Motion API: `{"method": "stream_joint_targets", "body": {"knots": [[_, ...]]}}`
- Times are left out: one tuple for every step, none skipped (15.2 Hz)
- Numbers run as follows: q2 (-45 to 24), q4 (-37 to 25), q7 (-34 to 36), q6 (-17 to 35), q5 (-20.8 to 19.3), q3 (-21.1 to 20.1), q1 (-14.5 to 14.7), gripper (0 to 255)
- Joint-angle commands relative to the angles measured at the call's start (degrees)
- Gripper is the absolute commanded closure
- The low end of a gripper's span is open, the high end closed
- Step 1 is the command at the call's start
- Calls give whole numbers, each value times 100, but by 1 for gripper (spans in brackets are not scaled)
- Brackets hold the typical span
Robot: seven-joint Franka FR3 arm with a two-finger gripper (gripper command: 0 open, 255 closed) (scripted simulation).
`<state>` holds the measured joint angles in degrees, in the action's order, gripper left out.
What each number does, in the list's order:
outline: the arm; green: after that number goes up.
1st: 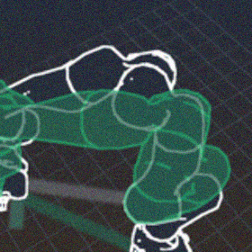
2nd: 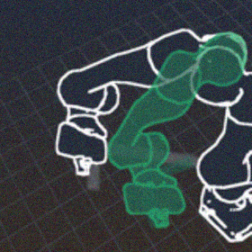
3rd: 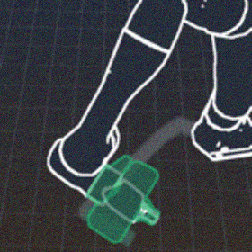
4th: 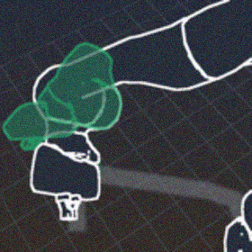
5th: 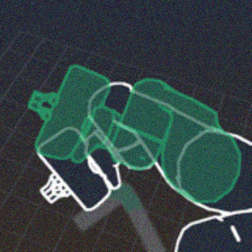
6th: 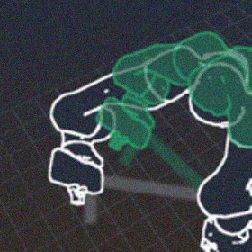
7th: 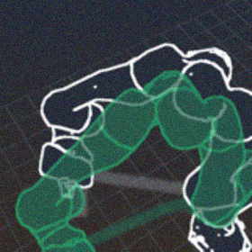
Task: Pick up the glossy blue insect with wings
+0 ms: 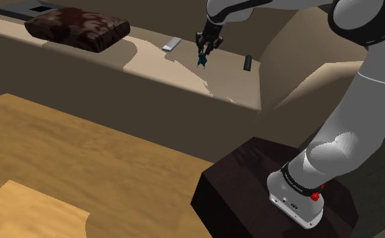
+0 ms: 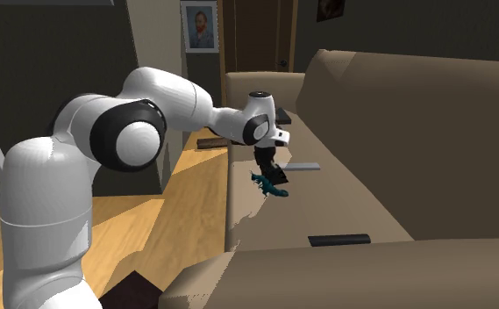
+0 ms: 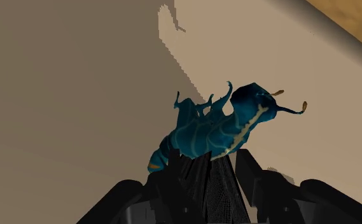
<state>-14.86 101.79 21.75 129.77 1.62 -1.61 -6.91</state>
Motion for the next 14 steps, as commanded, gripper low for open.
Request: {"method": "stream_joint_targets", "body": {"knots": [[41, -79, -1, -124, 1, 0, -1, 255], [61, -130, 1, -194, 0, 0, -2, 255], [82, -180, 3, -264, 0, 0, -2, 255], [101, -231, 5, -335, -1, 0, -2, 255], [120, -284, 8, -406, -2, 0, -2, 255], [137, -338, 10, -478, -3, 0, -2, 255], [153, -394, 12, -549, -3, 1, -2, 255], [168, -451, 14, -621, -4, 1, -3, 255], [181, -510, 16, -694, -5, 1, -3, 255], [194, -570, 18, -767, -6, 1, -3, 255], [205, -632, 20, -840, -7, 1, -3, 255], [215, -696, 22, -913, -7, 1, -3, 255], [224, -761, 24, -987, -8, 1, -3, 255], [226, -769, 24, -998, -8, 1, -3, 255]]}}
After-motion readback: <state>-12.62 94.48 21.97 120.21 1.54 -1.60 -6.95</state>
